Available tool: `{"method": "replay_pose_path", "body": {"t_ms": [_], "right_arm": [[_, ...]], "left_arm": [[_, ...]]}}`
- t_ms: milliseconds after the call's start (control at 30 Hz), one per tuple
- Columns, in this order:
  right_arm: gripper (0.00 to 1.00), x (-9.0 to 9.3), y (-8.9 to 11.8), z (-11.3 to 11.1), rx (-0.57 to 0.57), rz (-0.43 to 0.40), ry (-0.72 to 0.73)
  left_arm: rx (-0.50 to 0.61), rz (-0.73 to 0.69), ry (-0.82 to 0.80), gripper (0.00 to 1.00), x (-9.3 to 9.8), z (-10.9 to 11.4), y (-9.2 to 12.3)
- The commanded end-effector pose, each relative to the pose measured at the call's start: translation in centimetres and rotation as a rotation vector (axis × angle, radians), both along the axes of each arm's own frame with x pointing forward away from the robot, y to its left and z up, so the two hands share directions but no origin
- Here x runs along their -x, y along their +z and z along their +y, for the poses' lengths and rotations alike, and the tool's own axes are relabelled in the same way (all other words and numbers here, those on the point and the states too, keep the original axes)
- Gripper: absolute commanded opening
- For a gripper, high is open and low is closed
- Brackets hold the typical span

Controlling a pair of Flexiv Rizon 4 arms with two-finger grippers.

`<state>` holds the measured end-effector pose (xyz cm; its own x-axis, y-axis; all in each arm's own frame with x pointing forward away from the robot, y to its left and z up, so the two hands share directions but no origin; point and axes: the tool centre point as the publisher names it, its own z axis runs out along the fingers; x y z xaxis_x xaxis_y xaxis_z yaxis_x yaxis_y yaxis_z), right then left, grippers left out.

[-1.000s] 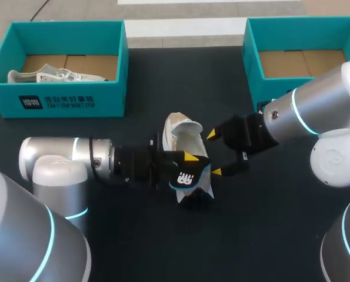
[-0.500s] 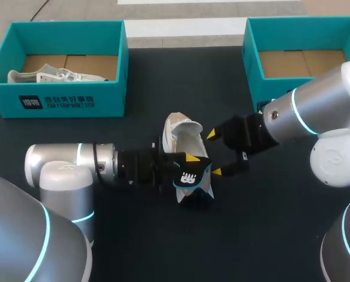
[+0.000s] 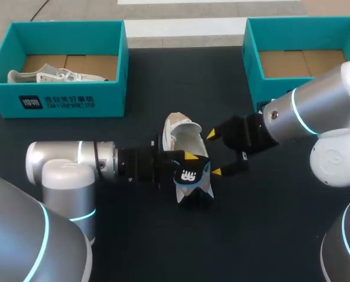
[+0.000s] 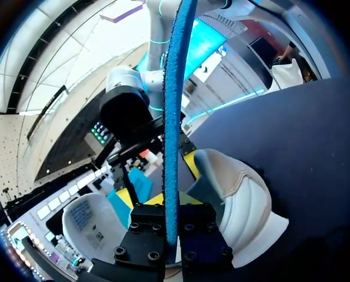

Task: Take the shoe out of the shoebox, open the shoe tongue, remove and reinsert the insole, then place the shoe into the shoebox

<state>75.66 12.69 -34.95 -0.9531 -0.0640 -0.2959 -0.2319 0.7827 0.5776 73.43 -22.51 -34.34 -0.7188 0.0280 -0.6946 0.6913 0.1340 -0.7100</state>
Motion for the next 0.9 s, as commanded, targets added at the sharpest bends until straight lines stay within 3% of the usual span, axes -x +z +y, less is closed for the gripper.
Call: {"method": "replay_pose_path", "body": {"t_ms": [33,233,300,367,900], "right_arm": [[1.00,0.1,-0.1,0.2,0.003,-0.002,-0.004],[1.00,0.1,-0.1,0.2,0.003,-0.002,-0.004],[1.00,0.1,-0.1,0.2,0.003,-0.002,-0.004],[1.00,0.1,-0.1,0.2,0.003,-0.002,-0.004],[1.00,0.1,-0.1,0.2,0.003,-0.002,-0.004]], "left_arm": [[-0.013,0.001,-0.001,0.00,-0.6,-0.7,-0.8],[-0.026,0.005,0.019,0.00,-0.9,-0.7,-1.2],[-0.028,0.004,0.022,0.42,-0.7,-0.6,-0.8],[-0.026,0.001,0.023,0.47,-0.6,-0.6,-0.4],[-0.007,-0.007,0.027,0.38,-0.1,-0.4,1.7]]}}
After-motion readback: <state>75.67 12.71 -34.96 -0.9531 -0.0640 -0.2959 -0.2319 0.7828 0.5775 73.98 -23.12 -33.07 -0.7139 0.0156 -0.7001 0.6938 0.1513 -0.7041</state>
